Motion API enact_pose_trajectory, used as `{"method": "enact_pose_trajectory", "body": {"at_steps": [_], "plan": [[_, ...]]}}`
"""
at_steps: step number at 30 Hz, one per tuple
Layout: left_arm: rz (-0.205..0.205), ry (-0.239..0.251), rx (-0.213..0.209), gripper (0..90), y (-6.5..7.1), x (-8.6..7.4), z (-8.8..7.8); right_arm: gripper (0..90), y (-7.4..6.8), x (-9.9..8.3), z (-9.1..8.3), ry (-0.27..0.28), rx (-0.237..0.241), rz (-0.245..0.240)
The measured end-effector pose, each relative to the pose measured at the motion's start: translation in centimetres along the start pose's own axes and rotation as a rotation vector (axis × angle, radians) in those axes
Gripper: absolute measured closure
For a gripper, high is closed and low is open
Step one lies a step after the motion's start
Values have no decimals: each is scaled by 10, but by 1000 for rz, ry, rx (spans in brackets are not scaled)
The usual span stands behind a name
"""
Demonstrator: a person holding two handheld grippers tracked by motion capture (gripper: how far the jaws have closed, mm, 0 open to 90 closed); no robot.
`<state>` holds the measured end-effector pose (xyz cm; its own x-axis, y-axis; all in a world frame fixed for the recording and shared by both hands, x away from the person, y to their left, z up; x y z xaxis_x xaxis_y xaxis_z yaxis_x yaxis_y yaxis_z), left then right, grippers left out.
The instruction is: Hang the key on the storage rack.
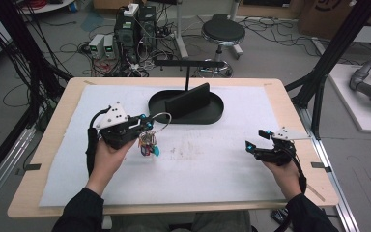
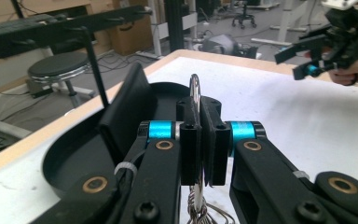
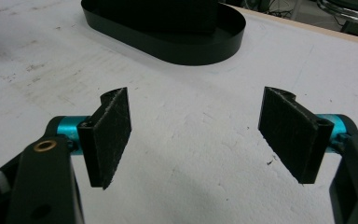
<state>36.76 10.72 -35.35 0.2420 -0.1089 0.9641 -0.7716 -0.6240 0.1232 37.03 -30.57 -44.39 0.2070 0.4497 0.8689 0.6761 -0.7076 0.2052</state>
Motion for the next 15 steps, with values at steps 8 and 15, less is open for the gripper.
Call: {"method": "enact_pose_trajectory", "body": {"at_steps": [8,15], "plan": [[-2,25,49,862,-15,17,3,257,0,0,0,-4,1,-8],[-19,51,80,863,-27,28,6,257,0,-1,2,-13,-1,-12]]}}
Point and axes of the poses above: each handheld gripper's, and its own axes: z roughly forward along the jaws, x roughly out of its top, y roughly to its right, the point moved 6 cm from there along z, roughly forward along the jaws, and after that the axes turned 13 degrees about -z, right-handed, at the moved point
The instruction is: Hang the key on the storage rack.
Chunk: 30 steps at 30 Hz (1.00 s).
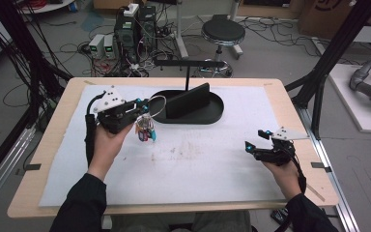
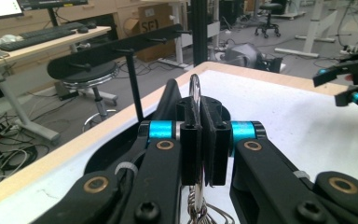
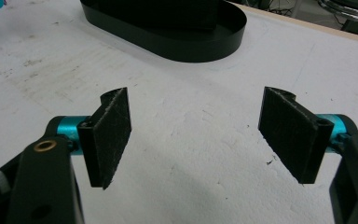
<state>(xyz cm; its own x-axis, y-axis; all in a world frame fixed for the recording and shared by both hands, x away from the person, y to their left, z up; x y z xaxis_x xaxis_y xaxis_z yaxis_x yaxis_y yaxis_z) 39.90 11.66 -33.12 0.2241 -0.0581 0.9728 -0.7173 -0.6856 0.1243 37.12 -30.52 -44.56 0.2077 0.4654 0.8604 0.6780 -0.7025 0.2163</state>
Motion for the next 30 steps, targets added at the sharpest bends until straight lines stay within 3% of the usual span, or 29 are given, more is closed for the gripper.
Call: {"method": "enact_pose_trajectory", "body": {"at_steps": [13,19,30], "plan": [[3,36,57,863,-16,22,11,257,0,0,0,-1,0,2],[-27,59,73,863,-26,29,18,257,0,0,1,-1,0,2],[9,59,141,863,-35,41,33,257,1,0,1,1,0,1]]}}
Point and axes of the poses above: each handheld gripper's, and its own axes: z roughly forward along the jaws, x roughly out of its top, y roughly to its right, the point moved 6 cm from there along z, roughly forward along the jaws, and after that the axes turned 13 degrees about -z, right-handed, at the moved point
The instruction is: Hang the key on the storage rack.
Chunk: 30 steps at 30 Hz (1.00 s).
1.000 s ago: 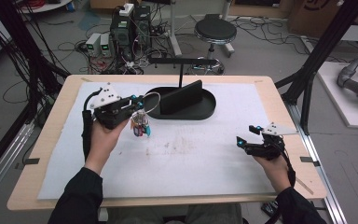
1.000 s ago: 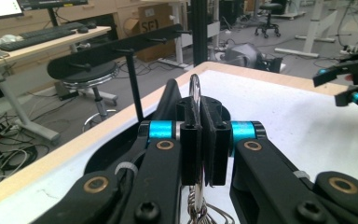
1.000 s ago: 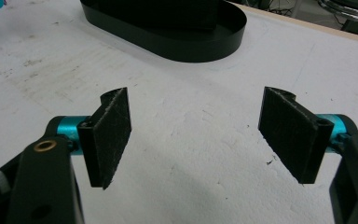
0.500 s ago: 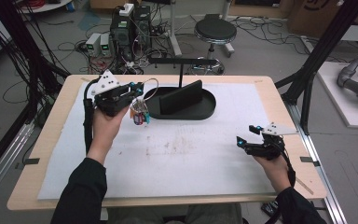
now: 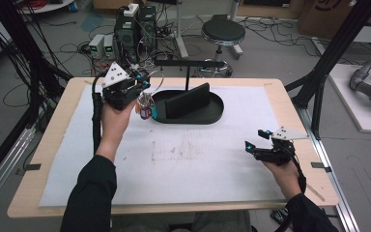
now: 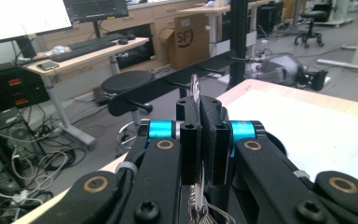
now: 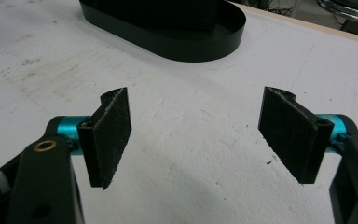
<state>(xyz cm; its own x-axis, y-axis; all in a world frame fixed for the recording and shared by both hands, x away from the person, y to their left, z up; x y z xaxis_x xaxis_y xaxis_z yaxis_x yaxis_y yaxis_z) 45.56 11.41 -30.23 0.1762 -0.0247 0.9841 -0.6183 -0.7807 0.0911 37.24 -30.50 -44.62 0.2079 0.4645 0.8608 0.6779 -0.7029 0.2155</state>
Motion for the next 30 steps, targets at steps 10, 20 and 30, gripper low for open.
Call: {"method": "enact_pose_trajectory", "body": {"at_steps": [10,20,30], "plan": [[11,14,51,863,-13,2,13,257,1,0,0,4,0,-6],[12,-8,43,862,-15,2,31,257,1,0,1,1,3,-4],[-10,-24,53,862,-17,-4,49,257,1,0,0,0,5,-3]]}}
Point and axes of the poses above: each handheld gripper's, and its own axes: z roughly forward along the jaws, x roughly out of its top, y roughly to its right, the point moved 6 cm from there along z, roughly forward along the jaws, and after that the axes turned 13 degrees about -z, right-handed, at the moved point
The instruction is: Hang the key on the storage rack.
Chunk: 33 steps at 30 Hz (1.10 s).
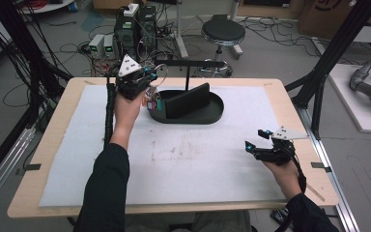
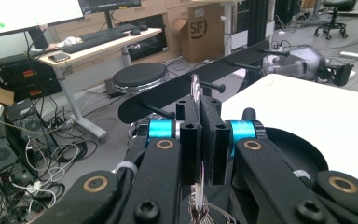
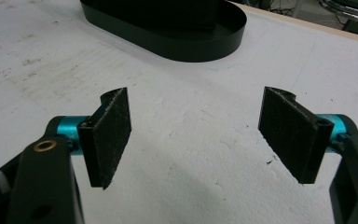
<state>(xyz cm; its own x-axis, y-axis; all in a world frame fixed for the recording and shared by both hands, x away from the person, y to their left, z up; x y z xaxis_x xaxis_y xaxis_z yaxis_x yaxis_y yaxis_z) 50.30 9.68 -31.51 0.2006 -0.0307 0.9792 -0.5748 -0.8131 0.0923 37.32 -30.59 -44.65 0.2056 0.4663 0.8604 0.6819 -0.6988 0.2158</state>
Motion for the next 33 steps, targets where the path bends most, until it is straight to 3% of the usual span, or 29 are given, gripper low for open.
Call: {"method": "enact_pose_trajectory", "body": {"at_steps": [16,19,24,33], "plan": [[-64,-12,7,862,-11,-12,13,257,1,-1,1,-3,5,0],[-109,-2,-5,862,-14,-15,16,257,0,-1,1,-5,8,1],[-125,-9,6,863,-18,-23,20,257,0,-1,1,-4,8,1],[-169,18,17,862,-25,-26,22,257,1,-2,1,-3,9,0]]}}
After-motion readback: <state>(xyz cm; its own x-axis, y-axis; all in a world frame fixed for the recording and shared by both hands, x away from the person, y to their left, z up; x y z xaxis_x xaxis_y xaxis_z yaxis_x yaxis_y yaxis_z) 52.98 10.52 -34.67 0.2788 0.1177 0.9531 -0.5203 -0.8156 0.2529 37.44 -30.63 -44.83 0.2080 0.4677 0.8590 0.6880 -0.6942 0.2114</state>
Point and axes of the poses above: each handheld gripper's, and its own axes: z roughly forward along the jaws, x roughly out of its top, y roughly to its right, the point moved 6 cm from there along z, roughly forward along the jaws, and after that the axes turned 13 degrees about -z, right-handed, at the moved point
